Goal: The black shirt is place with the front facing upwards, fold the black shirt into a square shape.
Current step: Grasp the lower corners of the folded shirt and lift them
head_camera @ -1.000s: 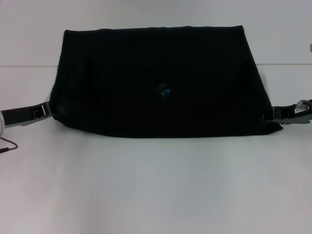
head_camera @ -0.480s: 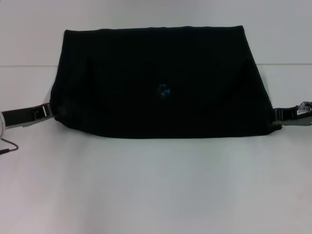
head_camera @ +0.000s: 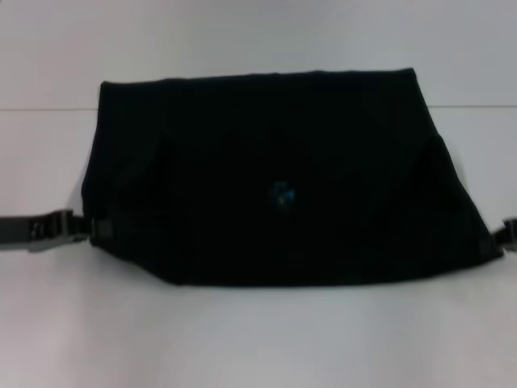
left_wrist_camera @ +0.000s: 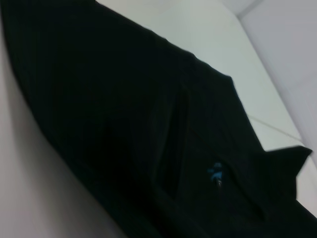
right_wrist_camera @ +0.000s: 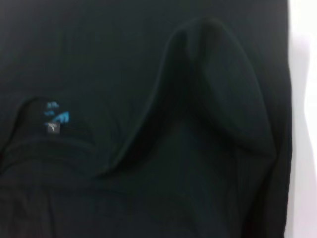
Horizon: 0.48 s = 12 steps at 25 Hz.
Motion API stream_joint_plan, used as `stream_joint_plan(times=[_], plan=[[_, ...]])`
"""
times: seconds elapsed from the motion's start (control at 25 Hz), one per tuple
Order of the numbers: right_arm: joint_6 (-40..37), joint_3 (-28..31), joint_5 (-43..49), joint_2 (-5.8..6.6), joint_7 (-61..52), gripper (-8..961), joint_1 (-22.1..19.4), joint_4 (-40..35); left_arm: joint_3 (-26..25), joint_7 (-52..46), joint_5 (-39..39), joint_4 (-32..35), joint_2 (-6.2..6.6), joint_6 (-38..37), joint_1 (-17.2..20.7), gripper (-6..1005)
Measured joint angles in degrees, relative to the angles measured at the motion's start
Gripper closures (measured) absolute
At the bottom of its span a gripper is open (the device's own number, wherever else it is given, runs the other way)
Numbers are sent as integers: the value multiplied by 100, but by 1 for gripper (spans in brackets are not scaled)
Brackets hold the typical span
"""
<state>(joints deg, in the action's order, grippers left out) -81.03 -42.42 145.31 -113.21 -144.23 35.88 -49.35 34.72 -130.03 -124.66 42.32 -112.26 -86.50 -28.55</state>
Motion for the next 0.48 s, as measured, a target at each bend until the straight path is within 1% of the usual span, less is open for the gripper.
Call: stream_joint_plan(times=[0.08,0.16,0.2,0.24,0.36,0.44,0.48], plan=[[-529,117,-131,28,118,934,-252,-201,-8,-55,-45,155,36,-459,127,895],[-980,192,-165,32,209,934,-479,-359,-50,-89,-159,336,56,-949,249,893],[-1469,226,-165,17,318,934,-721,-493,-88,-98,-234,420,62,-1219,310,892],[-1469,226,-165,17,318,934,-721,-493,-118,-97,-277,478,64,-1409,355,890],[-2073,316,-188,-37,555,934,-1076,-690,-220,-4,-462,630,65,-2403,546,887],[-2401,455,-194,-77,740,934,-1280,-806,-250,54,-561,695,47,-2807,661,884],[-2503,567,-200,-90,833,934,-1345,-825,-265,74,-601,732,30,-2886,721,883]])
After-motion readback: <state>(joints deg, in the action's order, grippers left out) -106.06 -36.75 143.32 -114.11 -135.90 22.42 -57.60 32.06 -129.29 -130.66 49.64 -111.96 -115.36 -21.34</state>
